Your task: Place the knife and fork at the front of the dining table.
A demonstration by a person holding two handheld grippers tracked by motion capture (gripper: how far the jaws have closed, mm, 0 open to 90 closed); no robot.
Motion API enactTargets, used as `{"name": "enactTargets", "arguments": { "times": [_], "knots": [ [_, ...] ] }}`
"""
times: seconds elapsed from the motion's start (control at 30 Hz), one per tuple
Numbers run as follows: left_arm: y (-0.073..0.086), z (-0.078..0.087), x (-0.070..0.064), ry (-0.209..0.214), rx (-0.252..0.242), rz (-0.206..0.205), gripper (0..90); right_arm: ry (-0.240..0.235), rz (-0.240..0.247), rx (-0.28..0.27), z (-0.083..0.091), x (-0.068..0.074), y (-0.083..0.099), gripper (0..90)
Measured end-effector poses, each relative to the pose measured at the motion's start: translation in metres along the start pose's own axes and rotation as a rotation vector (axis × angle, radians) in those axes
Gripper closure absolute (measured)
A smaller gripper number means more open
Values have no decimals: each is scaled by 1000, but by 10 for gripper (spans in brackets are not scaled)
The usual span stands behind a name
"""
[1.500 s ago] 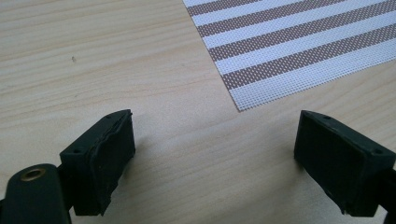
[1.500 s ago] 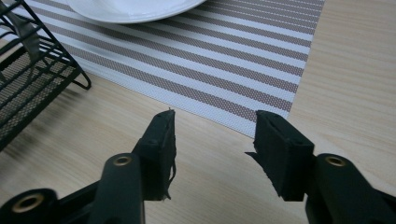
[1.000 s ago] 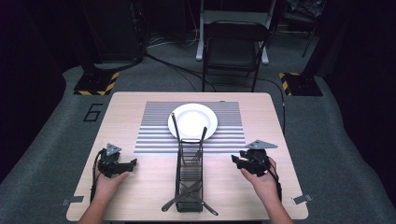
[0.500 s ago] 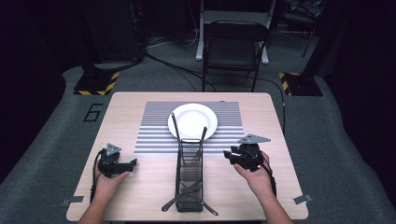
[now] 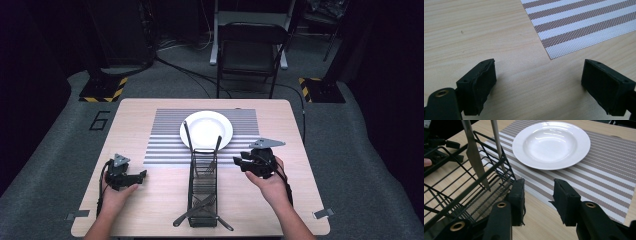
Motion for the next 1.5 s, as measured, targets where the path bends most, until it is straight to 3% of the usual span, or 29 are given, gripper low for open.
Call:
{"name": "enactTargets", "arguments": {
  "times": [0.53, 1.27, 1.5],
  "knots": [
    [0, 0, 0, 0, -3, 1, 123, -52, 41, -12, -2, 20, -26, 641],
    [0, 0, 0, 1, -3, 0, 124, -104, 71, 1, -27, 40, -38, 711],
    [0, 0, 0, 2, 3, -4, 123, -127, 55, -12, -31, 42, -43, 717]
  ]
}}
Point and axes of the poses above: each handheld gripper's, and its own axes: z roughly backward along the jaws, y roughly out of its underside, x roughly to its left, the point moved 9 cm from there along -z, roughly forward along the jaws, and after that the axes turned 9 degrees about x, right-handed, at the moved point
